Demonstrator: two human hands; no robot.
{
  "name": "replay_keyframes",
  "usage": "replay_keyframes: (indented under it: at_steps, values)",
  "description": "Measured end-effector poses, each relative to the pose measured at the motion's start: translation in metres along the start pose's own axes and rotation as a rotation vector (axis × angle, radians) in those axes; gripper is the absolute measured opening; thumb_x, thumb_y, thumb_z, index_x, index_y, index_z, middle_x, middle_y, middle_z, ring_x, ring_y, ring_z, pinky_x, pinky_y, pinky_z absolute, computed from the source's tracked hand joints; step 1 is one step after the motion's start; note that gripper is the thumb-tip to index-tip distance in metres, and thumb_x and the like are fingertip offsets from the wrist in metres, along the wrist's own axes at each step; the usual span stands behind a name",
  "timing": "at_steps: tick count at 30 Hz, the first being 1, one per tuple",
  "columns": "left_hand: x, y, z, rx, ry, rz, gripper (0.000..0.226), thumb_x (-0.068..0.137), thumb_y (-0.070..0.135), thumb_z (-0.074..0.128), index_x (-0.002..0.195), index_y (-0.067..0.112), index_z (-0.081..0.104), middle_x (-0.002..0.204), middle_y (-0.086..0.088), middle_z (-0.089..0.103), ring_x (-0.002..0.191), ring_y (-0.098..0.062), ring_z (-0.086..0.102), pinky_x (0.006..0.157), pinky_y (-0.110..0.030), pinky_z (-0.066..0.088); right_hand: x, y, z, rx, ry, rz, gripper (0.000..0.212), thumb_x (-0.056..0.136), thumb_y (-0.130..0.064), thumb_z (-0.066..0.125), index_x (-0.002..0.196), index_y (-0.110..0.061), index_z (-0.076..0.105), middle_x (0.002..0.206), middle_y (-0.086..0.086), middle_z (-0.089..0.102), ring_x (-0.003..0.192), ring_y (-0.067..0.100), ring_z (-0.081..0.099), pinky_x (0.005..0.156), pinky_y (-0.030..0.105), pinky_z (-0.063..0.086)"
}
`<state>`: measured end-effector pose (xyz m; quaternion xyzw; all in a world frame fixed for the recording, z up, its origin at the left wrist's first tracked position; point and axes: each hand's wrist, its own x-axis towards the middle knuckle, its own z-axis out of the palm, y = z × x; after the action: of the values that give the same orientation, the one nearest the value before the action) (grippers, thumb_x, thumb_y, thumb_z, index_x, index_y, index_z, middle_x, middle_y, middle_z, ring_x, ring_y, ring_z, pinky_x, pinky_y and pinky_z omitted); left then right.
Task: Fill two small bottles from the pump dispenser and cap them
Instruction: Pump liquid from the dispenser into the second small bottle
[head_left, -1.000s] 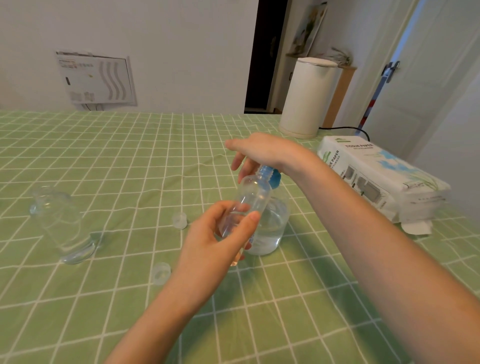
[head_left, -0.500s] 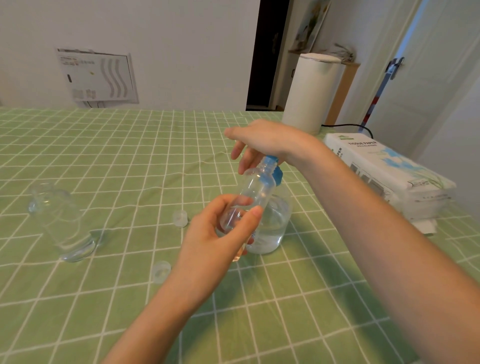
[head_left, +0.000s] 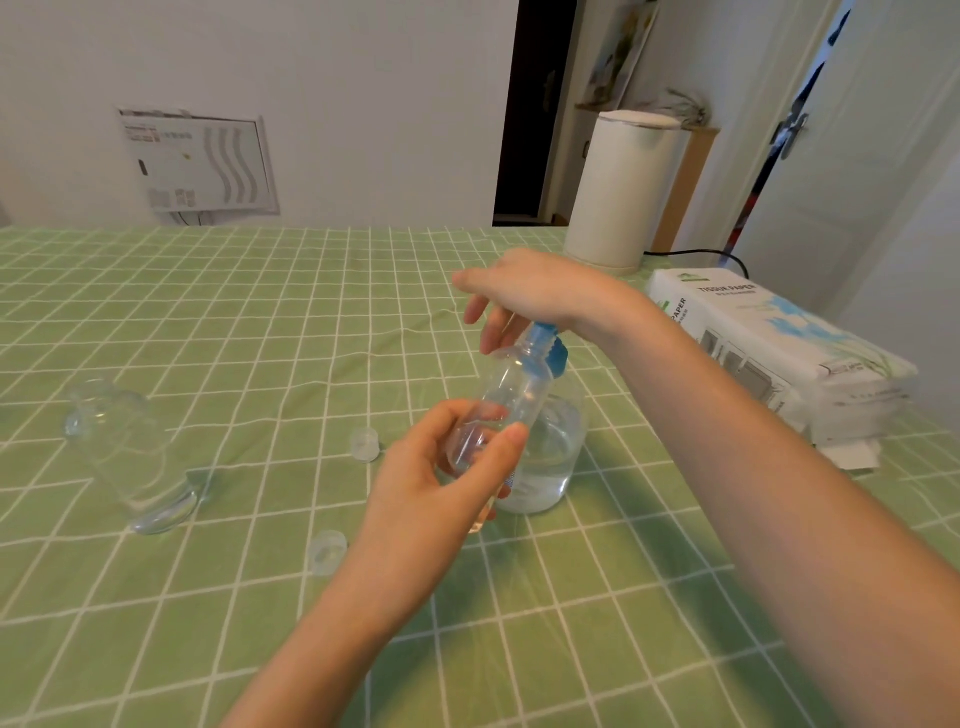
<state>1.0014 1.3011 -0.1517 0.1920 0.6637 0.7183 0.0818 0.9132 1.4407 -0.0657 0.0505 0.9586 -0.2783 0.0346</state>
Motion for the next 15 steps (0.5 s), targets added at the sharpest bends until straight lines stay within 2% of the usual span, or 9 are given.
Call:
replay_keyframes:
  at_steps: [3, 5, 8, 12, 15]
  values:
    - [0.0012, 0.0022, 0.0006, -0.018, 0.010, 0.001, 0.032, 0.064, 0.045, 0.062, 0.089, 0.026, 0.066, 0.078, -0.001, 0.070, 0.056, -0.002, 0.061, 0.051, -0.013, 0.049, -0.0001, -0.0038, -0.0044, 0.024, 0.051, -0.043, 0.040, 0.095, -0.040, 0.042, 0.099, -0.008, 0.067, 0.078, 0.008, 0.074, 0.086, 0.026, 0.068, 0.087, 0.037, 0.051]
    - [0.0008, 0.0028, 0.0009, -0.015, 0.012, 0.004, 0.032, 0.064, 0.045, 0.061, 0.089, 0.026, 0.065, 0.078, 0.000, 0.070, 0.056, -0.002, 0.061, 0.052, -0.014, 0.050, -0.0008, -0.0043, -0.0040, 0.044, 0.043, -0.049, 0.041, 0.095, -0.040, 0.042, 0.100, -0.008, 0.067, 0.079, 0.009, 0.074, 0.083, 0.024, 0.067, 0.088, 0.037, 0.050]
    - [0.0001, 0.0026, 0.0013, -0.009, 0.009, 0.002, 0.036, 0.063, 0.045, 0.061, 0.092, 0.024, 0.065, 0.076, 0.001, 0.070, 0.055, -0.001, 0.060, 0.051, -0.013, 0.049, -0.0025, -0.0016, -0.0027, 0.068, -0.014, -0.003, 0.043, 0.095, -0.043, 0.040, 0.095, -0.011, 0.069, 0.075, 0.005, 0.074, 0.085, 0.023, 0.070, 0.080, 0.034, 0.049]
    - [-0.0001, 0.0014, 0.0025, -0.011, -0.002, -0.005, 0.039, 0.063, 0.046, 0.061, 0.094, 0.023, 0.065, 0.079, -0.001, 0.070, 0.055, -0.001, 0.060, 0.051, -0.013, 0.049, -0.0016, 0.0014, -0.0014, 0.046, -0.043, 0.036, 0.045, 0.094, -0.048, 0.037, 0.087, -0.017, 0.069, 0.072, -0.001, 0.073, 0.091, 0.021, 0.067, 0.085, 0.039, 0.047]
    - [-0.0009, -0.0002, 0.0012, -0.008, 0.003, -0.011, 0.037, 0.062, 0.048, 0.061, 0.091, 0.025, 0.065, 0.074, 0.001, 0.069, 0.056, -0.001, 0.061, 0.051, -0.013, 0.048, -0.0008, 0.0033, 0.0037, 0.064, -0.062, 0.046, 0.047, 0.095, -0.048, 0.037, 0.090, -0.013, 0.070, 0.078, 0.002, 0.071, 0.086, 0.023, 0.065, 0.071, 0.031, 0.045]
